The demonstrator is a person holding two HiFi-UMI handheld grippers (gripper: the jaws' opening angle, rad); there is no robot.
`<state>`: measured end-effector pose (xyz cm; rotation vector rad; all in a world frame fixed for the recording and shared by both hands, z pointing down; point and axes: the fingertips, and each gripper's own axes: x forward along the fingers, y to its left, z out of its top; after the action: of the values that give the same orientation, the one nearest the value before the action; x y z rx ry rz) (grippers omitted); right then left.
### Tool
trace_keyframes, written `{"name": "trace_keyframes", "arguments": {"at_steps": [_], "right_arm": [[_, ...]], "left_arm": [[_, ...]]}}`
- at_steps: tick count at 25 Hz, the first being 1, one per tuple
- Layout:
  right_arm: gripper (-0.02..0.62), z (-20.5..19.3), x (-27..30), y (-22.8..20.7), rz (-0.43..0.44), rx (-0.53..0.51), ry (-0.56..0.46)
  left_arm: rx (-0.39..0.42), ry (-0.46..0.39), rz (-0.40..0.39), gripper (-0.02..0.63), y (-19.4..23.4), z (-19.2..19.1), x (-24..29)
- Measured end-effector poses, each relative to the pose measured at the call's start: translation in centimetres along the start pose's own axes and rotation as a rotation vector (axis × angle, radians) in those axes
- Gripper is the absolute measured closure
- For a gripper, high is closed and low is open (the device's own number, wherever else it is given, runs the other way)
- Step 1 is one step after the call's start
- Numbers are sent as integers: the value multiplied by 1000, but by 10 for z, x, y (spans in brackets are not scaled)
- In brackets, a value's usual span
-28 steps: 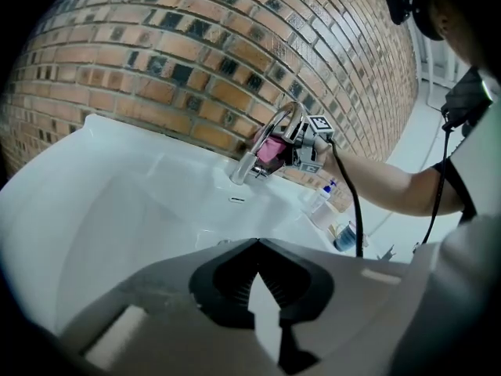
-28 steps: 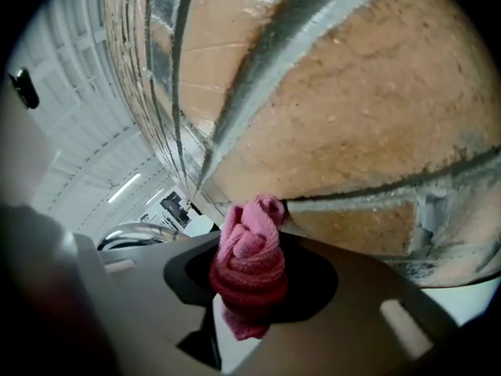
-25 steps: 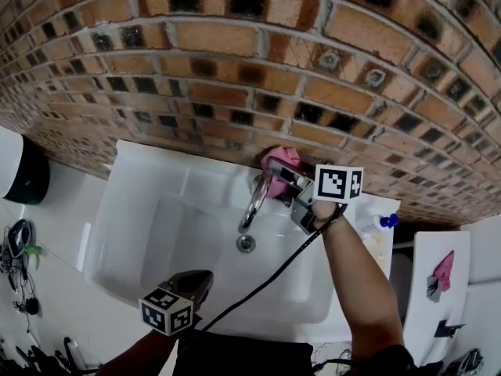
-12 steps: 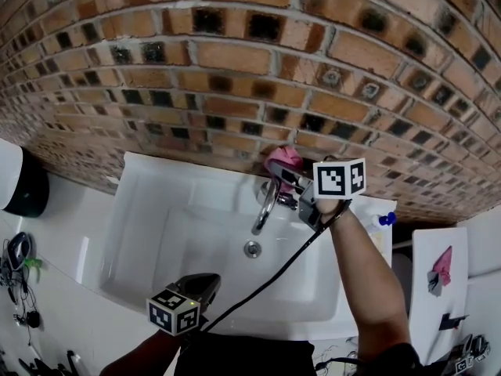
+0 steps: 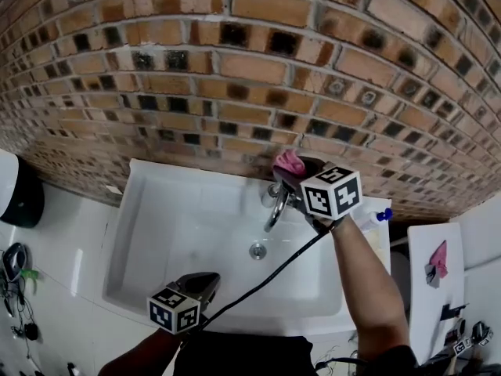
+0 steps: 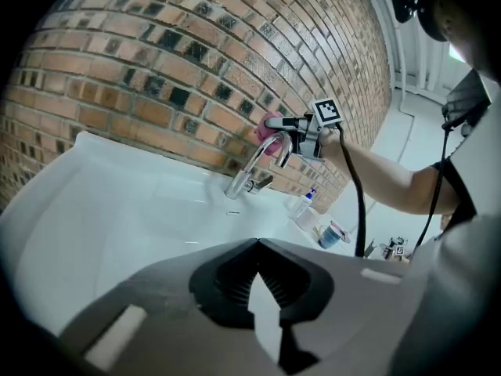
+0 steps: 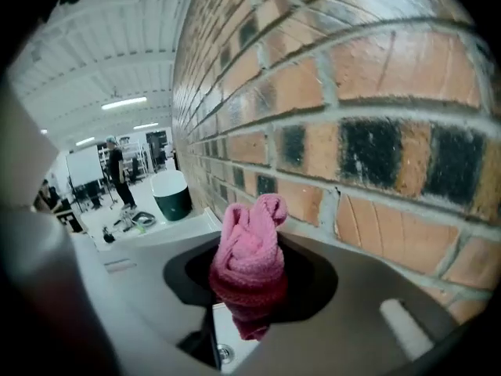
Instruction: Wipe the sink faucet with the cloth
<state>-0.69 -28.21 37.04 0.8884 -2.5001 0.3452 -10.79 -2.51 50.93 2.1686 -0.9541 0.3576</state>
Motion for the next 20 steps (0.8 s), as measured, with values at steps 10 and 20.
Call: {"name": "trace_keyframes", "arguments": {"at_steps": [10,20], "right_arm": [[457,4,-18,35,-306,-376,-52],[457,-2,-23,61,-555,-658,-68]], "left_arm": [[36,1,-76,601,2,-5,-10],[50,9,-63,601,19,-6,-35]]}}
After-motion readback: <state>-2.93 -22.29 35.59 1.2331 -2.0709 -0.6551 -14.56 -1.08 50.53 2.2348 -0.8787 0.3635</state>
